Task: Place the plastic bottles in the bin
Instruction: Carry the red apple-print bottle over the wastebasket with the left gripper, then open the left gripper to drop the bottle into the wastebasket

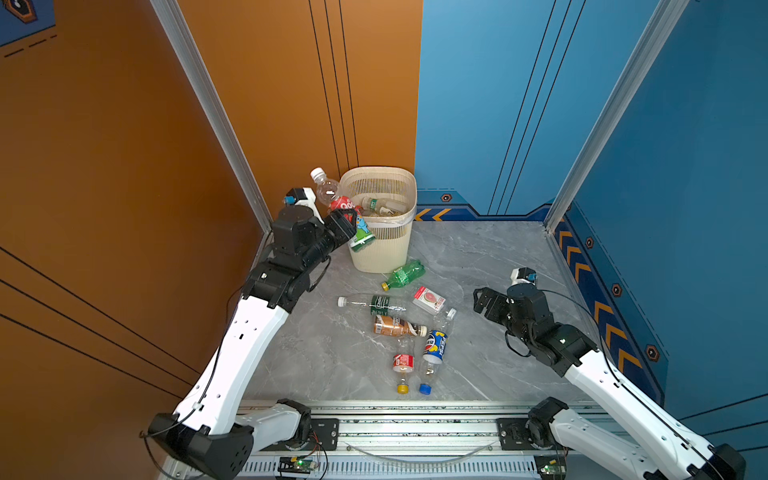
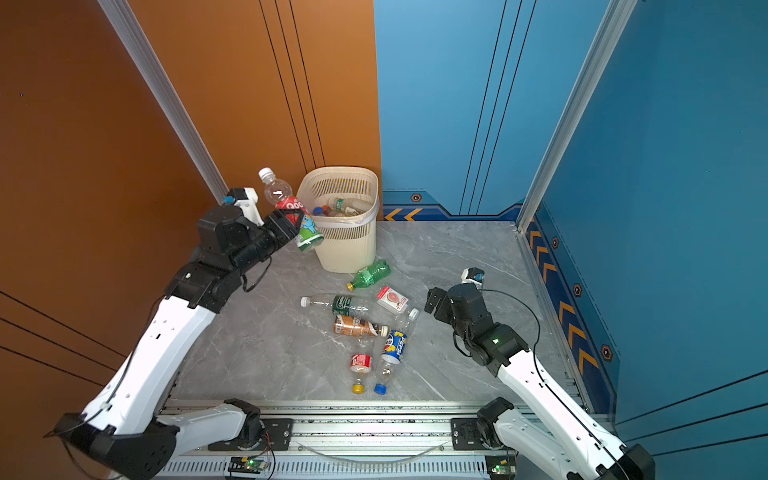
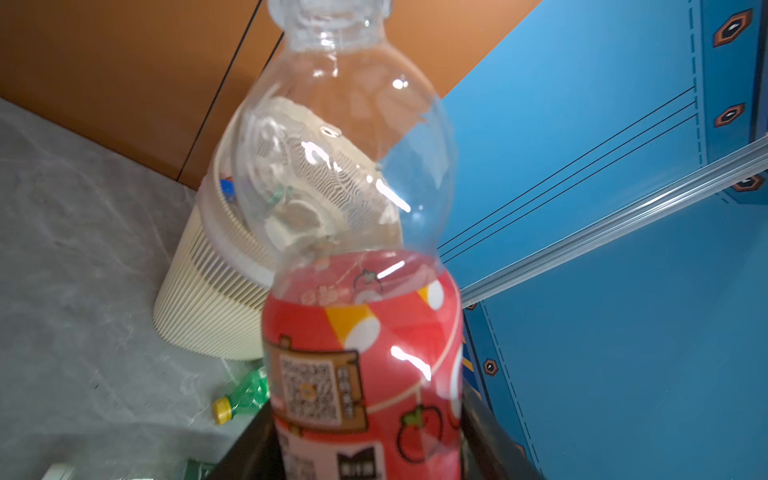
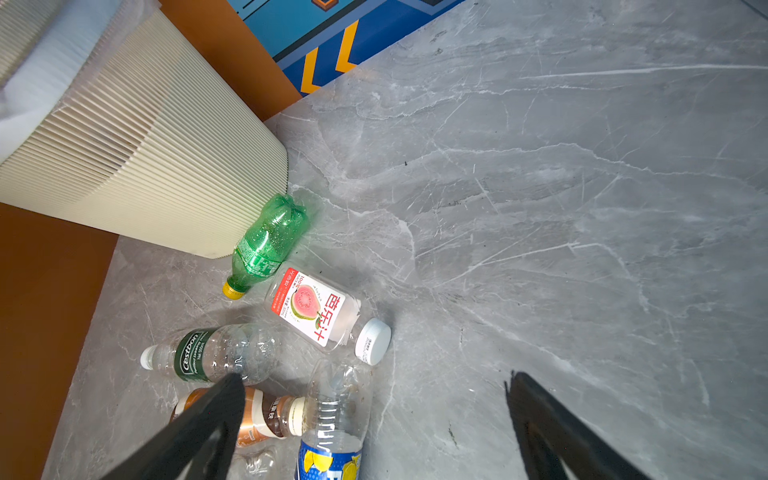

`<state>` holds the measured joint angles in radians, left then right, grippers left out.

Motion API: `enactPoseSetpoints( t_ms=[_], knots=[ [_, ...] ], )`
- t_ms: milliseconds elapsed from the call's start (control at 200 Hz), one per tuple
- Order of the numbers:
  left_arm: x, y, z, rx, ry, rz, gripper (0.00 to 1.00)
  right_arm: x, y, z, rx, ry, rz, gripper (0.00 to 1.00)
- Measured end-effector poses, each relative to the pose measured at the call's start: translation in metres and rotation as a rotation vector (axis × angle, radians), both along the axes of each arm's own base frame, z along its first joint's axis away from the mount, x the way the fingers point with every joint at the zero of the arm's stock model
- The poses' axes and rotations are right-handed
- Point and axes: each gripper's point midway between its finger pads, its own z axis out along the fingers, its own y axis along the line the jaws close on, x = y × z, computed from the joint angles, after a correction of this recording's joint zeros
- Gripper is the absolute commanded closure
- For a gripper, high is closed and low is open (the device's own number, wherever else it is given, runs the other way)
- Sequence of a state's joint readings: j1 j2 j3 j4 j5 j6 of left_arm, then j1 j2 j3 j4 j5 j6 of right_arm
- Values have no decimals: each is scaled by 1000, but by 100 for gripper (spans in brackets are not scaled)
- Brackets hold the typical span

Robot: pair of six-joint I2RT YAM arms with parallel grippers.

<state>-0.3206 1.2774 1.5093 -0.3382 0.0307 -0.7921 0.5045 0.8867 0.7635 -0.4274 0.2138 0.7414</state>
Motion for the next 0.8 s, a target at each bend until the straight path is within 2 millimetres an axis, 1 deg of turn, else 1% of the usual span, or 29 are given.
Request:
enactPoseSetpoints(
  t_ms=[90, 185, 320, 471, 606, 741, 776, 801],
  knots=[
    [24, -8, 14, -6, -34, -8, 45, 0, 0, 0, 0, 0, -1, 0],
    [51, -17, 18, -5, -43, -19, 46, 0, -1, 0, 0, 0, -4, 0],
    [89, -32, 11, -3, -32, -36, 46, 2, -5, 0, 0, 0, -17, 0],
    [130, -45, -6, 4, -3, -50, 46, 3, -7, 0, 3, 2, -22, 0],
    [152, -51, -27, 10, 35, -62, 46, 3, -9, 0, 5, 3, -28, 0],
    [163, -54, -41, 15, 69, -68, 46, 4, -11, 0, 6, 3, -35, 0],
    [164, -55, -43, 15, 75, -69, 44, 4, -11, 0, 6, 3, -35, 0],
    [165, -55, -45, 15, 80, -70, 38, 4, -11, 0, 8, 5, -33, 0]
  ],
)
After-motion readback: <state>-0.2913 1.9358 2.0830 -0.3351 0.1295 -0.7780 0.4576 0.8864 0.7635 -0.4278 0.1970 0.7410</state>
